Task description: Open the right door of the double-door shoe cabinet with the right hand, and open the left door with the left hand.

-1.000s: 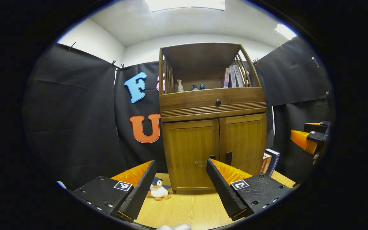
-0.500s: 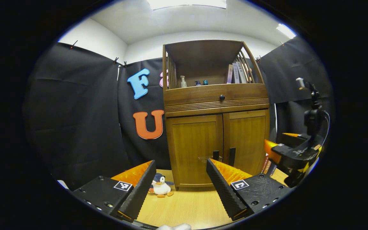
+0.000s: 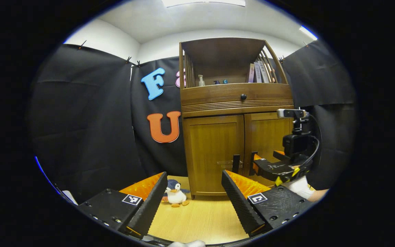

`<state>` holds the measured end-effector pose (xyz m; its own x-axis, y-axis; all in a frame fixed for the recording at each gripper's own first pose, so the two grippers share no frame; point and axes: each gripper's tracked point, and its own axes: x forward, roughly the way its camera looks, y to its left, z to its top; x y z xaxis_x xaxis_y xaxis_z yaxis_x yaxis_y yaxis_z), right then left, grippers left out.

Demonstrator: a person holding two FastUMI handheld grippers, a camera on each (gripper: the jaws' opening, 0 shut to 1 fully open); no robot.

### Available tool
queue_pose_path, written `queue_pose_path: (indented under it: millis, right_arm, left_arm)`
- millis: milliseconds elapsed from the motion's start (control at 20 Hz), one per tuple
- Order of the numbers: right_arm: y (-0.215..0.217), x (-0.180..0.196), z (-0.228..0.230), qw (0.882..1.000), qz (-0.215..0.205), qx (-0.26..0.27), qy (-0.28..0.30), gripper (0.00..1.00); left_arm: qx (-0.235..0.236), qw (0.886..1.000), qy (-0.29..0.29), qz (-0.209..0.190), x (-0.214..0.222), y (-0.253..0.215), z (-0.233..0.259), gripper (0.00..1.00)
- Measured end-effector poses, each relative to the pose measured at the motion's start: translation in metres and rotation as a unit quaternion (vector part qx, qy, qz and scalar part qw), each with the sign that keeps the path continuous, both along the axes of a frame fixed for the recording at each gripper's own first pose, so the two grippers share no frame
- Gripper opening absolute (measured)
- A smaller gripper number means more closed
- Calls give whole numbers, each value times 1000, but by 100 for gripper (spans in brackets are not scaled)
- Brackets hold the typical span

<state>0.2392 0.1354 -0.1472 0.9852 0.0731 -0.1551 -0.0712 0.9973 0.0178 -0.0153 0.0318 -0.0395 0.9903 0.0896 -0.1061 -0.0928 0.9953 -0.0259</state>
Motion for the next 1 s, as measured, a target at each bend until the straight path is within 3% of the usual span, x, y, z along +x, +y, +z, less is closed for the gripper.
queue_pose_path:
  millis: [50,300,600,750,850,950,1000]
  right_arm:
    - [5,9,-7,1000,0,1,3,100]
    - [13,46,-31,1000,-9,-2,22,96]
    - [17,66,-57,999,-4,1,48,81]
    - [21,68,-58,999,-2,0,46,69]
    - [26,67,-60,999,3,0,48,54]
    - [24,66,-61,999,-5,-7,46,39]
    - [24,67,-61,999,-4,-6,47,38]
  left_arm:
    - [-5,1000,-1,0,-1,0,0,100]
    - [4,1000,3,16,1,5,2,96]
    - [14,999,8,27,6,11,3,96]
    - [16,999,10,28,7,11,2,96]
    - [15,999,11,28,7,12,1,96]
    - [16,999,11,29,7,12,3,89]
    - [15,999,11,29,5,13,3,96]
